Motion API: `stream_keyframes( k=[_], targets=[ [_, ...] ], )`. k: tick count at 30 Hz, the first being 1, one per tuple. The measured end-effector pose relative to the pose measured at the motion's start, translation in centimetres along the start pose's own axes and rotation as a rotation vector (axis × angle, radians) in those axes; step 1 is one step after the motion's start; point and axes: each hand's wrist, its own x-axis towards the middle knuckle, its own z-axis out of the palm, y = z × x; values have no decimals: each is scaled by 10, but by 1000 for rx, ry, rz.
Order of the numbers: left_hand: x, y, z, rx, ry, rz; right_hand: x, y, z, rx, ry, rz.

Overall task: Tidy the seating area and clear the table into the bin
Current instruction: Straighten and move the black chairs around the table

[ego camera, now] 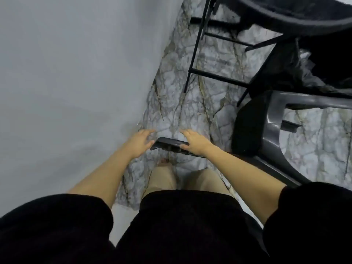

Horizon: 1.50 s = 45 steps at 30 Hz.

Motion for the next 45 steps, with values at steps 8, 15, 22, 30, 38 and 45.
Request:
stream_keyframes(
  k=[8,15,22,30,38,45],
  targets=[
    [86,-70,82,-191,107,-2,112,30,72,154,-28,-31],
    [134,-102,128,-387,35,54,142,40,100,82,219,-85],
    [148,-105,150,-632,171,56,147,41,106,2,362,-135],
    [100,-48,110,-502,113,66,82,37,65,37,370,-152],
    [4,79,34,-543,330,173,-63,11,-27,259,604,-141],
    [-102,155,-29,-436,542,303,-169,-36,-60,560,842,-179]
  ],
)
